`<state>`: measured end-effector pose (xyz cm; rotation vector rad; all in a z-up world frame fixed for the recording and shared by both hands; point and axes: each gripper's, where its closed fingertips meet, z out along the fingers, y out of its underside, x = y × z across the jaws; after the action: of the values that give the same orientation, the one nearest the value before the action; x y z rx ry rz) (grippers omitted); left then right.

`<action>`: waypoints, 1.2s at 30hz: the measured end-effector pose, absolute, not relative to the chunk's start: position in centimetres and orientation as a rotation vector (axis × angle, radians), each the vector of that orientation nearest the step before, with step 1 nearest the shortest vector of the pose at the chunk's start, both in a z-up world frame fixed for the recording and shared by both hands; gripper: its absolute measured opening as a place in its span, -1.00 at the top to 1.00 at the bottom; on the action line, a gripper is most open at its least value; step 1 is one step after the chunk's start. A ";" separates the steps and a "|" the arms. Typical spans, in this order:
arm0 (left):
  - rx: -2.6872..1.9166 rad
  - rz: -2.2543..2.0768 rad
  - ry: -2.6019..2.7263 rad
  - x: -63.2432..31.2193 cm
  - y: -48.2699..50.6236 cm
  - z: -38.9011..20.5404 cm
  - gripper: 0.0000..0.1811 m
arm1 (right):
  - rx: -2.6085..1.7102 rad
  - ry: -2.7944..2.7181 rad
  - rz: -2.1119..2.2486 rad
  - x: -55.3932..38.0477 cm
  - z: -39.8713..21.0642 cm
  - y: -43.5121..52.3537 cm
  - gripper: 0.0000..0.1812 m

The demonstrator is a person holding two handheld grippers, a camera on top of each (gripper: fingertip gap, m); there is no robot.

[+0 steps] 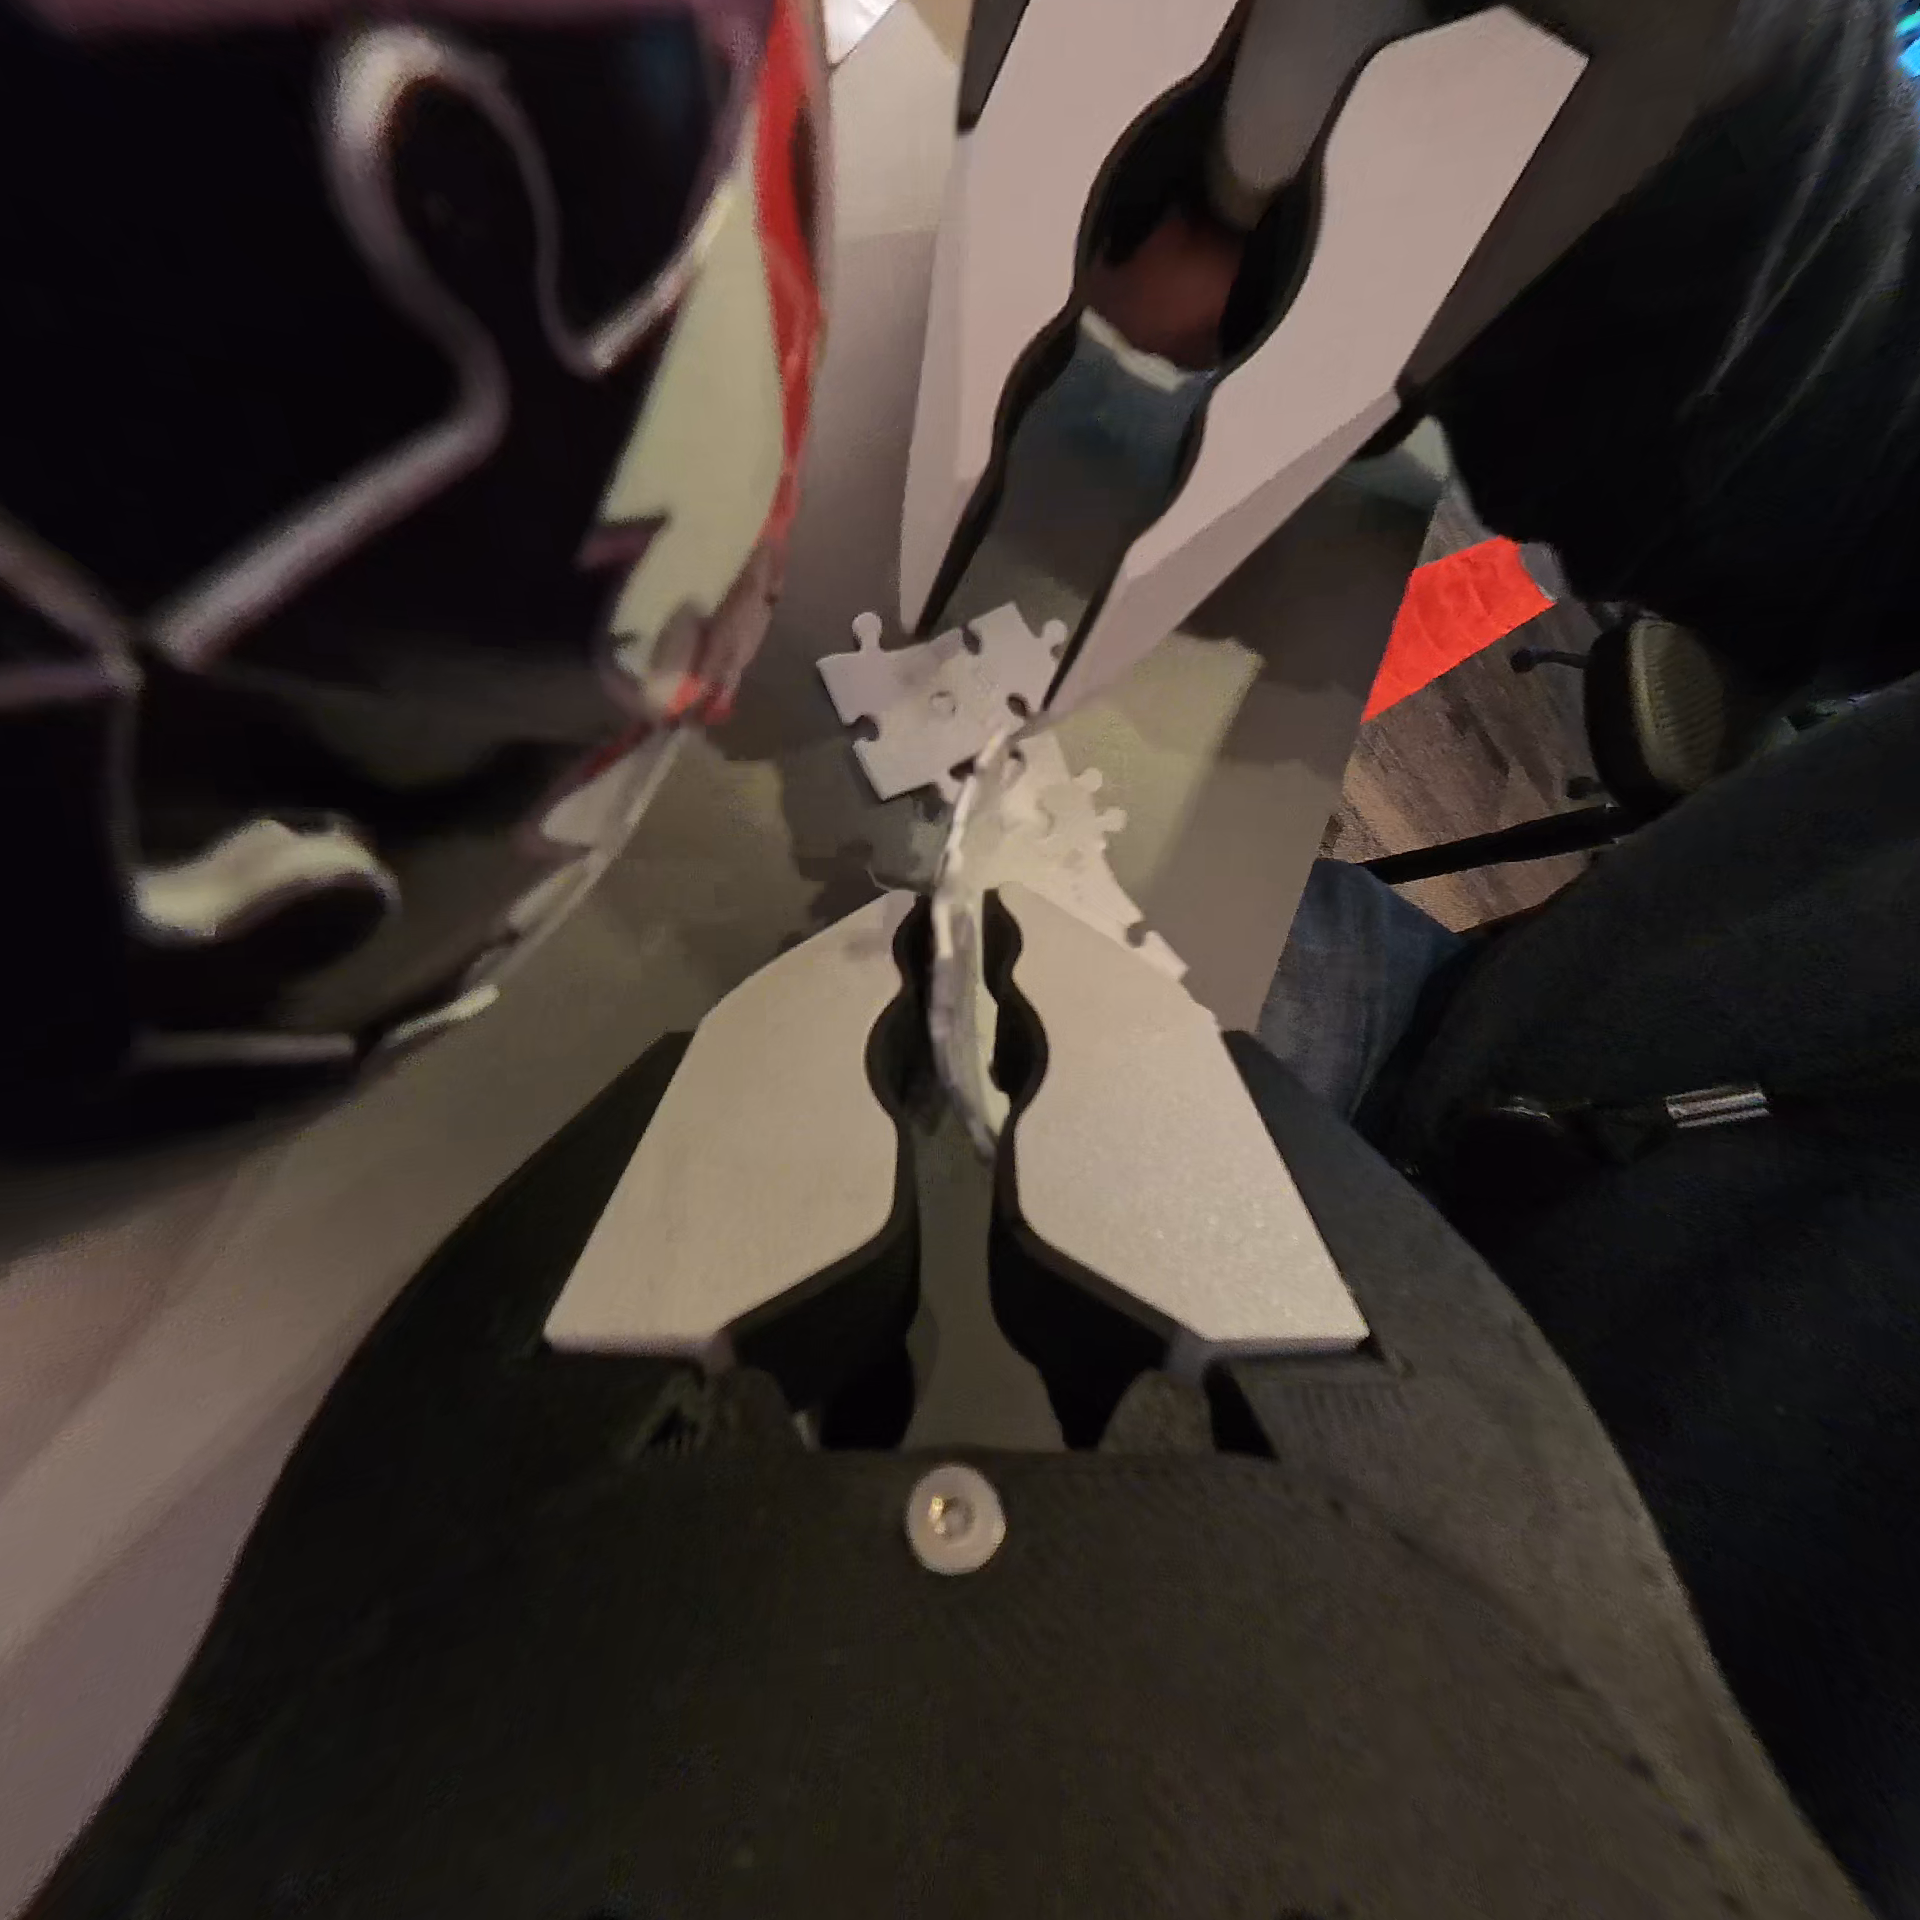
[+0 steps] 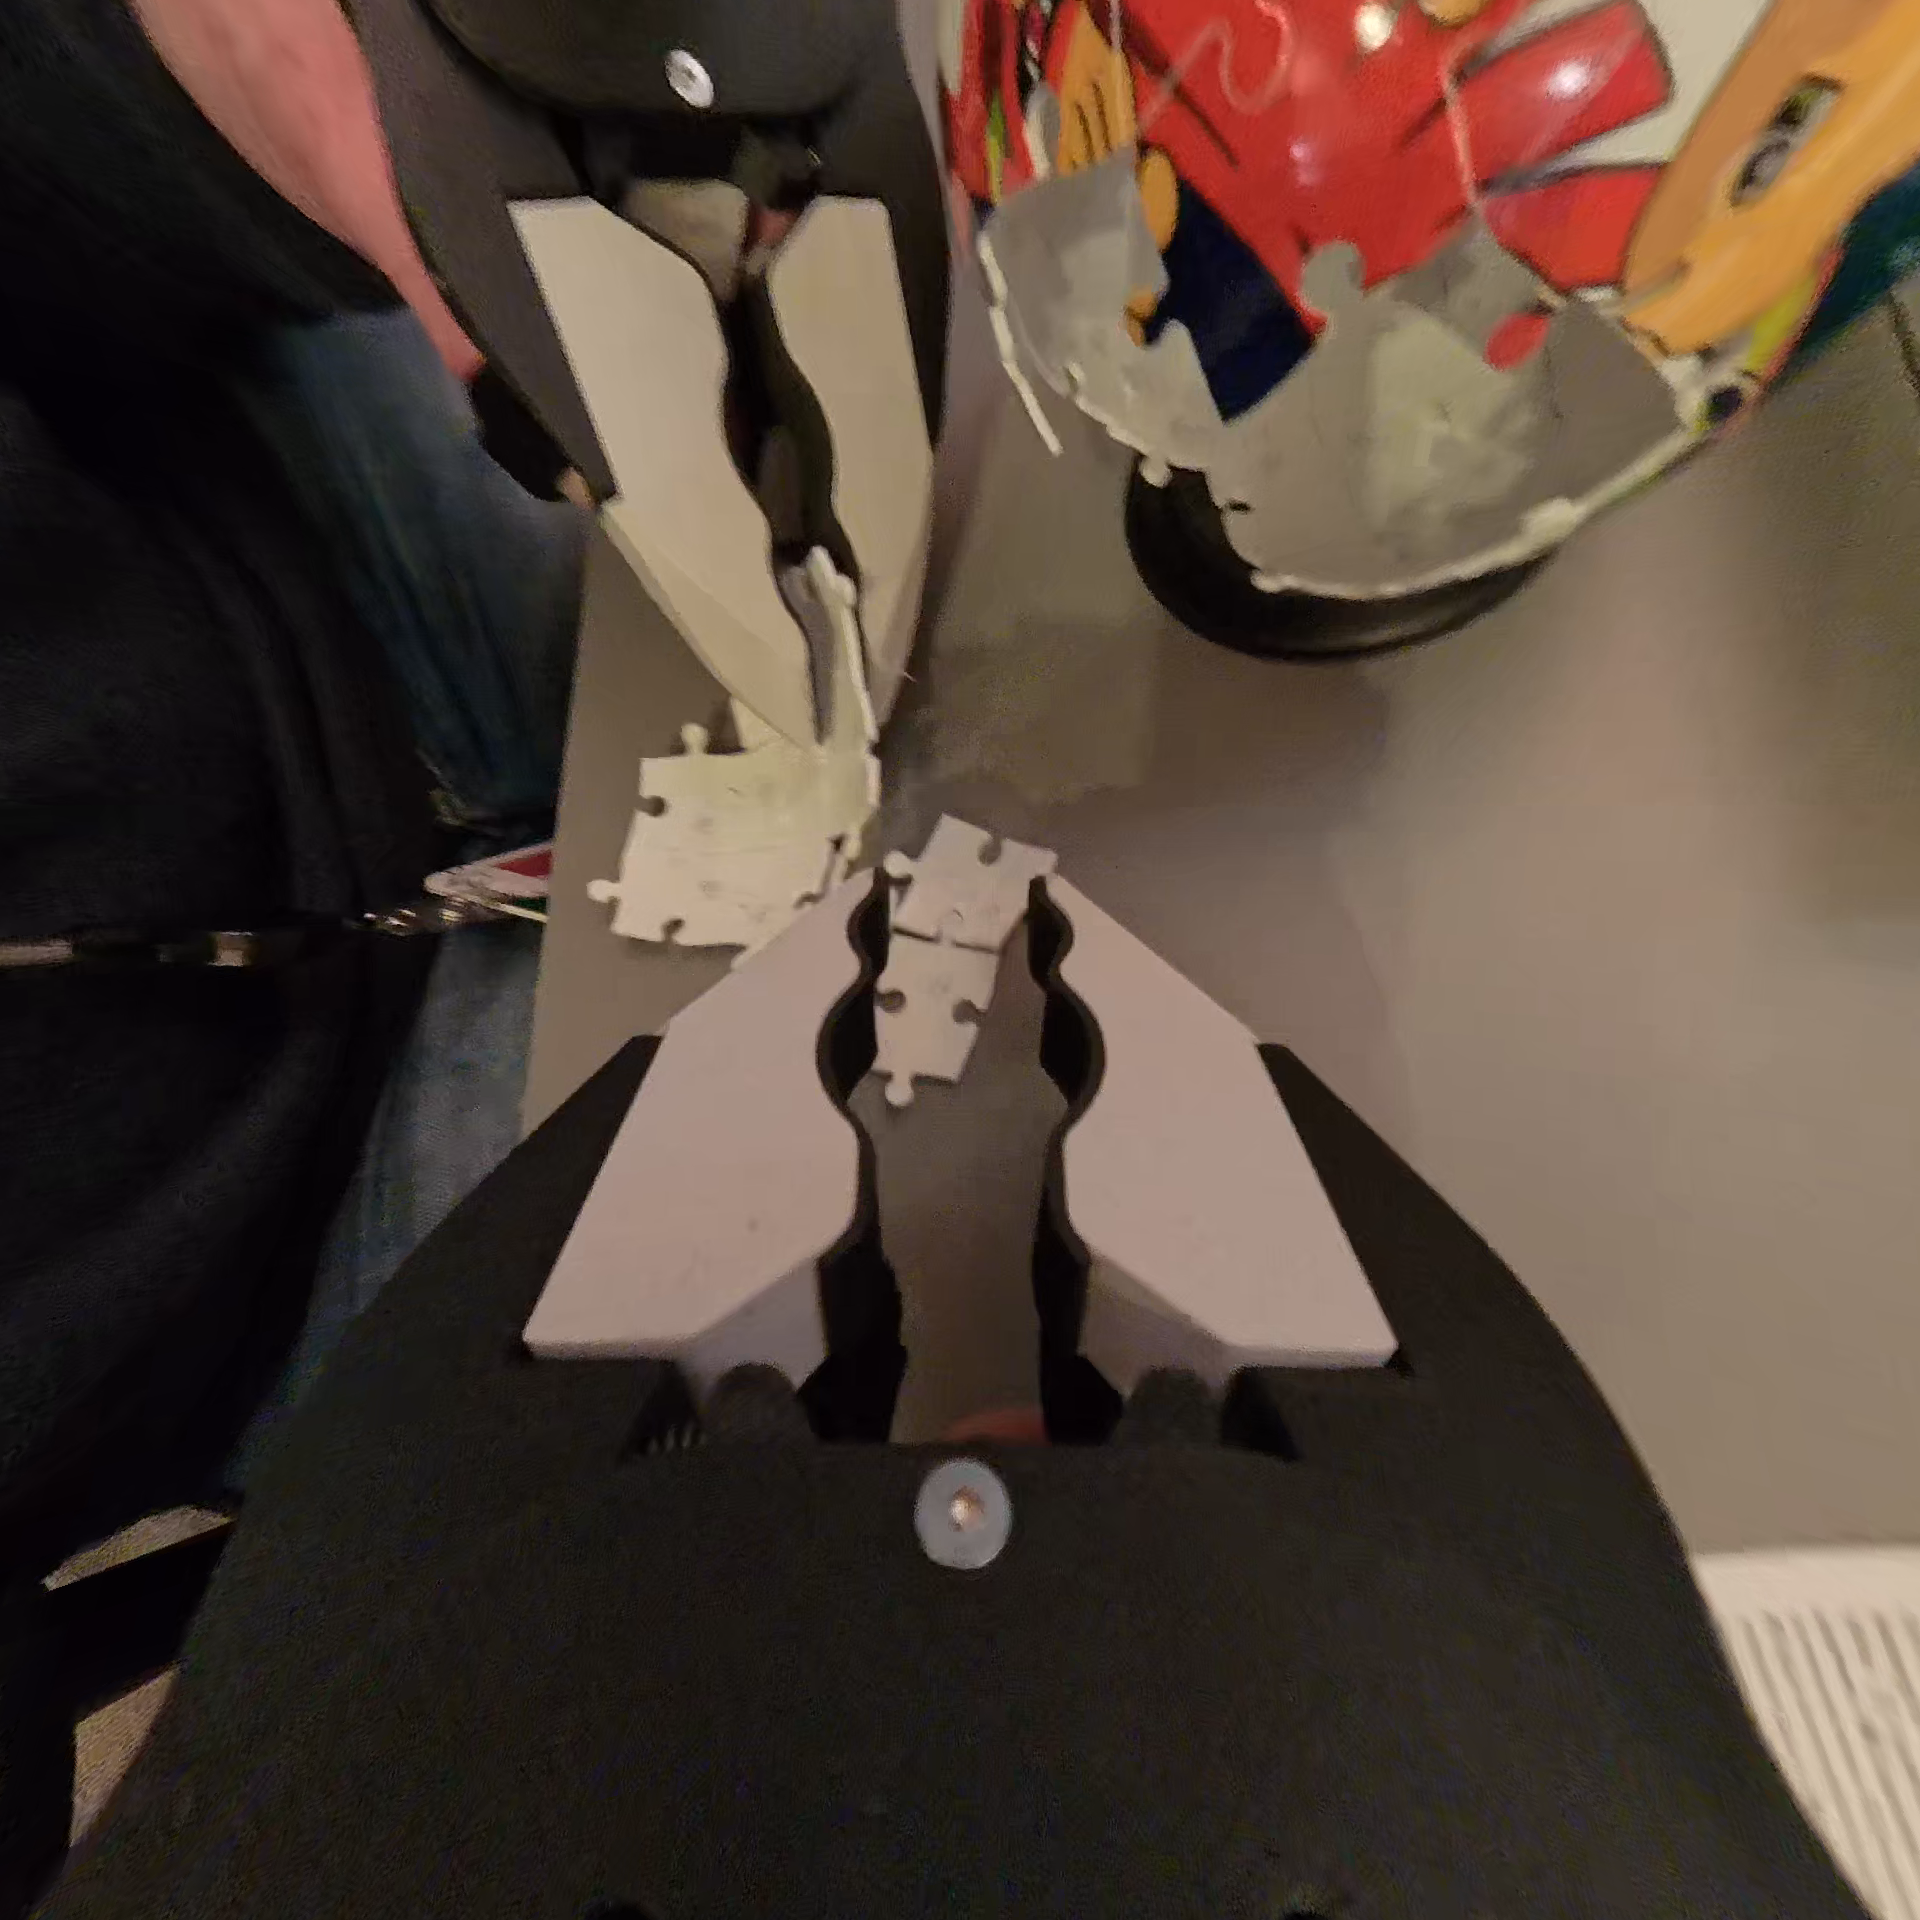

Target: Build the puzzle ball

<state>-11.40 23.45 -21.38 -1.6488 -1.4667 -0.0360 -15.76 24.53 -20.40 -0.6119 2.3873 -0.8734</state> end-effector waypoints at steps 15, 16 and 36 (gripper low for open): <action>-1.721 0.012 -1.536 -10.4 22.3 -21.7 0.86 | -0.549 2.603 -0.944 -16.0 -21.3 26.3 0.74; -1.716 0.016 -1.535 -10.4 22.3 -21.5 0.85 | -0.540 2.606 -0.952 -15.8 -21.3 26.0 0.71; -1.794 0.222 -1.573 -9.5 20.7 -21.2 0.80 | -0.547 2.694 -0.976 -15.8 -22.1 23.2 0.98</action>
<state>-9.47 20.69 -21.21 -1.7940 -1.5731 0.2216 -15.79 23.21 -22.15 -0.5472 2.6941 -0.9764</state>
